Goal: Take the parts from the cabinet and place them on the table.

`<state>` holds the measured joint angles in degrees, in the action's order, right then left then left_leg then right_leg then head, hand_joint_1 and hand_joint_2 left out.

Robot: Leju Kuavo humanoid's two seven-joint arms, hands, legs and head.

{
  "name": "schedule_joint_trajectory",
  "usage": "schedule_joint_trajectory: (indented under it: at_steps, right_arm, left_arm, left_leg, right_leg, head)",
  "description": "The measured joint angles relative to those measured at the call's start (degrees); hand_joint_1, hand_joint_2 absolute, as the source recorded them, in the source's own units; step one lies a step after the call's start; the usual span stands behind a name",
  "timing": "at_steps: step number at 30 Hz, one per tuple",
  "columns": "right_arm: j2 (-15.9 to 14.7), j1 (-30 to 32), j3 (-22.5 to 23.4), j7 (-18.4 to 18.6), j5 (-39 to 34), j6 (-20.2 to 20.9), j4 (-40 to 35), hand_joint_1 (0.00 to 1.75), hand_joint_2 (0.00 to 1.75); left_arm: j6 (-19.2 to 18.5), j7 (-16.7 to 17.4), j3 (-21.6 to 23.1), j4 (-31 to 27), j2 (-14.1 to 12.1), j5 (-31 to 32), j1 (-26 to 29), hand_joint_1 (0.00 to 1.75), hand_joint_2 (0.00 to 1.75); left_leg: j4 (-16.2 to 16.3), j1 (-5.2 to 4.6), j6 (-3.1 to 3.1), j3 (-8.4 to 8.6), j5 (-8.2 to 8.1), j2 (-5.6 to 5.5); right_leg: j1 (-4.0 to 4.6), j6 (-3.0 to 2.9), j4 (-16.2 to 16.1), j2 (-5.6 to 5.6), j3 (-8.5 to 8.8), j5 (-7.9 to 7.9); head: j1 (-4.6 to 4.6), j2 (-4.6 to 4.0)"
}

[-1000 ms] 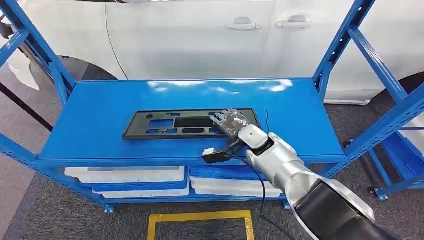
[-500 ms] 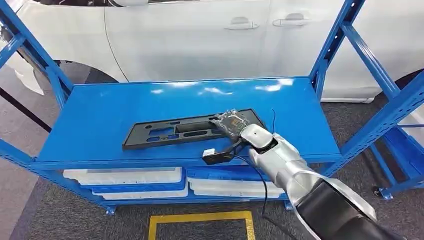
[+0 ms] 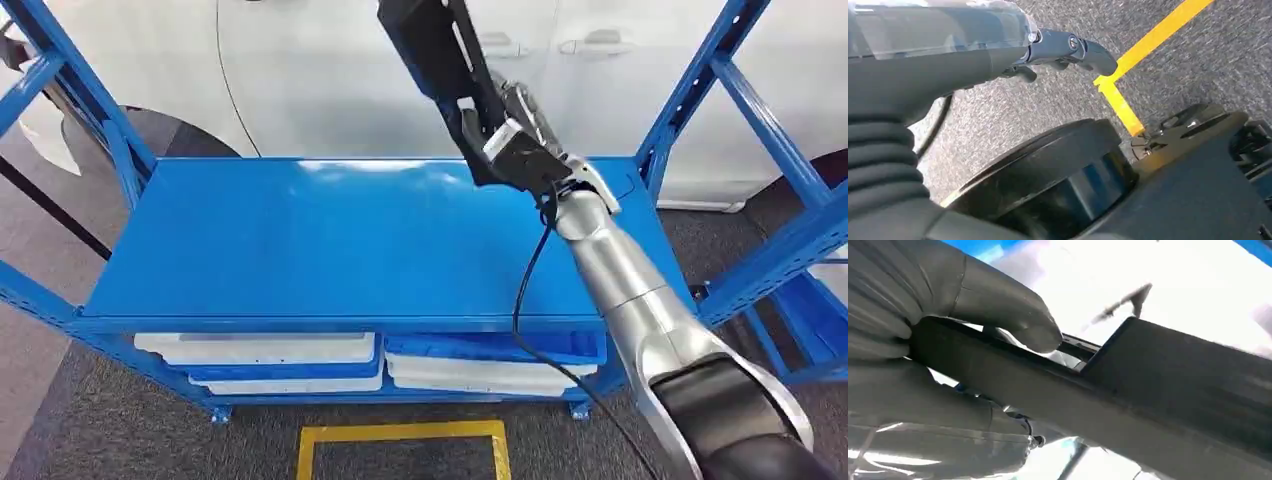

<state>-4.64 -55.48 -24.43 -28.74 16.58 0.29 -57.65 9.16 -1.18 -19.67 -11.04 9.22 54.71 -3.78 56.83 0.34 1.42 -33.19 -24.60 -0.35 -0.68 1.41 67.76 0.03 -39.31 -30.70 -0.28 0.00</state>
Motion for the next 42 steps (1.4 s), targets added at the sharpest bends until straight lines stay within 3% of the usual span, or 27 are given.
schedule_joint_trajectory:
  at_steps: [2, 3, 4, 6, 7, 8, 11, 13, 16, 17, 18, 19, 22, 26, 27, 28, 29, 31, 32, 33, 34, 36, 37, 38, 39, 40, 42]
  right_arm:
    - [-2.0, 2.0, 0.7, -0.3, -8.8, 3.6, -5.2, 1.75, 1.75]
    - [-3.1, 3.5, 1.0, -0.1, -12.7, 4.9, -8.0, 1.75, 1.75]
    - [-4.3, 5.6, 1.5, 0.2, -16.5, 6.0, -11.2, 1.75, 1.75]
    - [-6.6, 10.3, 3.0, -0.1, -21.9, 7.7, -18.3, 1.75, 1.75]
    - [-7.5, 12.2, 3.4, -0.5, -23.3, 8.4, -20.6, 1.75, 1.75]
    - [-8.0, 13.6, 3.5, -0.9, -24.0, 8.9, -22.3, 1.75, 1.75]
    - [-10.0, 20.1, 3.7, -2.4, -24.2, 9.1, -28.3, 1.75, 1.75]
    - [-10.6, 28.0, 3.5, -4.3, -22.5, 9.1, -32.7, 1.75, 1.75]
    - [-10.8, 38.7, 2.4, -6.4, -19.4, 8.7, -37.4, 1.75, 1.75]
    - [-11.0, 41.2, 2.1, -5.9, -18.8, 8.5, -38.5, 1.75, 1.75]
    - [-11.1, 43.7, 2.1, -4.9, -18.4, 7.8, -39.7, 1.75, 1.75]
    - [-11.2, 45.7, 2.1, -4.2, -18.3, 7.5, -40.6, 1.75, 1.75]
    - [-11.5, 49.8, 2.3, -2.9, -18.3, 6.7, -42.2, 1.75, 1.75]
    - [-11.6, 54.1, 3.6, -2.8, -18.3, 5.2, -43.9, 1.75, 1.75]
    - [-11.6, 55.0, 4.2, -2.7, -18.2, 4.7, -44.5, 1.75, 1.75]
    - [-11.5, 55.6, 4.7, -2.6, -18.0, 4.3, -44.9, 1.75, 1.75]
    - [-11.5, 56.0, 5.4, -2.4, -17.9, 3.7, -45.5, 1.75, 1.75]
    - [-11.5, 56.7, 6.6, -1.8, -17.7, 2.8, -45.9, 1.75, 1.75]
    - [-11.3, 57.2, 7.1, -1.4, -17.6, 2.4, -46.1, 1.75, 1.75]
    - [-11.2, 57.6, 7.7, -0.9, -17.6, 2.0, -46.2, 1.75, 1.75]
    - [-11.0, 57.8, 8.2, -0.7, -17.6, 1.7, -46.4, 1.75, 1.75]
    - [-10.7, 57.9, 9.4, -0.4, -17.6, 1.5, -46.9, 1.75, 1.75]
    - [-10.5, 57.9, 9.8, -0.2, -17.6, 1.4, -47.2, 1.75, 1.75]
    - [-10.3, 57.8, 10.2, -0.2, -17.6, 1.4, -47.3, 1.75, 1.75]
    - [-10.2, 58.3, 10.5, 0.0, -17.6, 1.3, -47.4, 1.75, 1.75]
    - [-10.1, 58.2, 10.8, 0.0, -17.6, 1.3, -47.4, 1.75, 1.75]
    - [-9.4, 58.1, 11.3, 0.0, -17.4, 1.7, -47.3, 1.75, 1.75]
  left_arm:
    - [1.2, -0.7, -0.6, 0.0, 0.0, -0.4, 0.1, 0.0, 1.75]
    - [1.6, -1.2, -0.8, 0.0, 0.0, -0.8, 0.1, 0.0, 1.75]
    - [2.1, -1.7, -1.1, 0.0, 0.0, -1.0, 0.2, 0.0, 1.75]
    - [3.0, -2.5, -1.7, 0.0, 0.0, -1.1, 0.4, 0.0, 1.75]
    - [3.6, -2.8, -1.8, 0.0, 0.1, -0.8, 0.6, 0.0, 1.75]
    - [4.2, -2.9, -1.9, 0.0, 0.2, -0.6, 0.7, 0.0, 1.75]
    - [6.3, -3.4, -2.0, 0.0, 0.2, 0.2, 0.7, 0.0, 1.75]
    - [8.7, -4.0, -2.3, 0.0, 0.3, 0.4, 0.7, 0.0, 1.75]
    - [10.0, -4.9, -2.8, 0.0, 0.3, -0.1, 0.6, 0.0, 1.75]
    - [9.9, -5.8, -3.1, 0.0, 0.3, -1.4, 0.3, 0.0, 1.75]
    - [9.6, -6.3, -4.0, 0.0, 0.3, -2.9, 0.4, 0.0, 1.75]
    - [9.1, -6.3, -4.7, 0.0, 0.3, -3.7, 0.4, 0.0, 1.75]
    - [7.3, -5.8, -6.6, 0.0, 0.3, -5.1, 0.5, 0.0, 1.75]
    - [6.5, -4.5, -7.1, 0.0, 0.3, -3.6, 0.4, 0.0, 1.75]
    - [6.1, -4.0, -7.1, 0.0, 0.3, -3.1, 0.4, 0.0, 1.75]
    - [5.7, -3.5, -7.0, 0.0, 0.4, -2.8, 0.2, 0.0, 1.75]
    - [5.4, -2.9, -7.1, 0.0, 0.5, -2.5, 0.1, 0.0, 1.75]
    - [5.0, -2.1, -7.0, 0.0, 0.7, -1.9, 0.0, 0.0, 1.75]
    - [4.7, -1.6, -7.0, 0.0, 0.7, -1.6, -0.1, 0.0, 1.75]
    - [4.5, -1.1, -7.0, 0.0, 0.7, -1.3, -0.2, 0.0, 1.75]
    - [4.1, -0.8, -7.0, 0.0, 0.7, -1.1, -0.4, 0.0, 1.75]
    - [3.8, -0.3, -6.9, 0.0, 0.7, -0.9, -0.6, 0.0, 1.75]
    - [3.7, -0.2, -6.9, 0.0, 0.7, -0.9, -0.8, 0.0, 1.75]
    - [3.7, -0.1, -6.9, 0.0, 0.7, -0.9, -1.1, 0.0, 1.75]
    - [3.7, 0.0, -6.9, 0.0, 0.7, -0.8, -1.0, 0.0, 1.75]
    - [3.6, 0.1, -6.9, 0.0, 0.7, -0.9, -1.0, 0.0, 1.75]
    - [3.6, 0.1, -7.0, 0.0, 0.6, -1.3, -1.0, 0.0, 1.75]
  left_leg:
    - [0.1, -0.24, 0.28, 0.06, -0.16, 0.0]
    - [0.2, -0.3, 0.42, 0.14, -0.3, -0.03]
    - [0.3, -0.35, 0.48, 0.33, -0.5, -0.16]
    - [0.5, -0.46, 0.33, 0.96, -1.07, -0.72]
    - [0.7, -0.44, 0.15, 1.09, -1.39, -0.78]
    - [1.1, -0.97, -0.21, 0.7, -1.6, -0.73]
    - [0.8, -0.62, -0.88, 0.97, -1.72, -0.59]
    - [1.7, -0.61, -1.67, 1.09, -3.08, -0.42]
    - [13.9, -0.24, -2.75, -4.59, -9.31, -0.06]
    - [17.5, -0.17, -2.9, -6.35, -10.41, -0.03]
    - [18.6, -0.13, -2.95, -6.91, -9.91, -0.01]
    - [16.7, -0.13, -2.84, -6.04, -8.25, -0.01]
    - [2.1, -0.29, -1.67, 1.08, -1.15, -0.11]
    - [0.4, -0.88, -0.74, 1.39, -1.29, -0.21]
    - [-0.6, -0.58, -0.13, 1.51, -0.63, -0.19]
    - [-1.1, -0.29, 0.07, 1.63, -0.05, 0.07]
    - [-1.3, -0.29, 0.58, 1.39, 0.26, 0.12]
    - [-1.2, -0.44, 0.73, 0.58, 0.74, 0.26]
    - [-1.0, -0.49, 0.75, -0.02, 1.08, 0.3]
    - [-0.8, -0.48, 0.65, -0.65, 1.39, 0.3]
    - [-0.5, -0.43, 0.56, -1.31, 1.67, 0.3]
    - [0.5, -0.25, 0.08, -2.65, 2.07, 0.27]
    - [1.2, -0.22, -0.18, -3.27, 2.24, 0.21]
    - [1.7, -0.45, -0.56, -3.96, 2.39, 0.08]
    - [1.8, -0.57, -0.93, -3.74, 2.64, -0.04]
    - [1.9, -0.67, -1.33, -3.9, 2.95, -0.03]
    - [1.6, -0.65, -1.99, -4.26, 3.98, -0.2]
  right_leg:
    - [0.0, 0.01, 8.1, 0.01, -3.94, -2.62]
    - [-0.01, -0.03, 8.4, 0.01, -4.24, -1.84]
    - [-0.01, -0.13, 5.8, 0.0, -3.01, 0.3]
    - [0.02, -0.63, -5.1, -0.05, 2.44, 5.92]
    - [0.15, -1.14, -8.7, -0.14, 4.2, 5.97]
    - [0.59, -1.25, -9.4, -0.18, 4.29, 5.79]
    - [0.64, -1.66, -9.4, 0.14, 4.31, 5.66]
    - [0.14, -2.22, -10.3, -0.32, 5.38, 5.66]
    - [0.04, -2.75, -10.2, -0.59, 5.53, 5.32]
    - [0.05, -2.78, -10.2, -0.62, 5.52, 5.24]
    - [0.05, -2.8, -10.2, -0.59, 5.65, 5.15]
    - [0.05, -2.79, -10.2, -0.52, 5.83, 5.03]
    - [0.13, -2.62, -10.2, 0.03, 6.37, 4.95]
    - [0.08, -1.28, -10.3, 0.07, 5.71, 5.63]
    - [0.24, -0.84, -10.5, 0.09, 5.78, 5.77]
    - [0.09, -0.68, -9.3, 0.01, 5.38, 4.54]
    - [0.15, -0.63, -6.9, 0.02, 4.5, 1.85]
    - [-0.02, -0.34, 1.6, 0.06, 1.58, -3.78]
    - [-0.12, -0.15, 5.6, 0.04, 0.31, -5.58]
    - [-0.22, 0.03, 7.2, 0.03, 0.23, -5.73]
    - [-0.4, 0.19, 5.9, 0.0, 1.57, -4.42]
    - [-0.86, 0.62, -2.4, -0.03, 7.21, -0.53]
    - [-1.17, 0.87, -7.3, -0.06, 10.57, 0.43]
    - [-0.64, 0.31, -9.4, 0.27, 11.7, -0.83]
    - [-0.57, -0.43, -8.6, 0.72, 10.96, 0.23]
    - [-0.57, -0.71, -9.2, 0.72, 10.85, -0.29]
    - [-0.65, -1.66, -8.9, 0.6, 10.05, 0.65]
  head:
    - [0.0, 0.0]
    - [0.0, 0.0]
    - [0.0, 0.0]
    - [0.0, 0.0]
    - [0.0, 0.0]
    - [0.0, 0.0]
    - [-0.02, 0.0]
    - [0.0, 0.0]
    - [-0.02, 0.0]
    - [-0.02, 0.0]
    - [-0.02, 0.0]
    - [-0.02, 0.0]
    - [-0.02, 0.0]
    - [-0.02, 0.0]
    - [-0.02, 0.0]
    - [-0.02, 0.0]
    - [0.0, 0.0]
    - [-0.02, 0.0]
    - [0.0, 0.0]
    - [0.0, 0.0]
    - [0.0, 0.0]
    - [-0.02, 0.0]
    - [-0.02, 0.0]
    - [-0.02, 0.0]
    - [-0.02, 0.0]
    - [-0.04, 0.0]
    - [-0.02, 0.0]
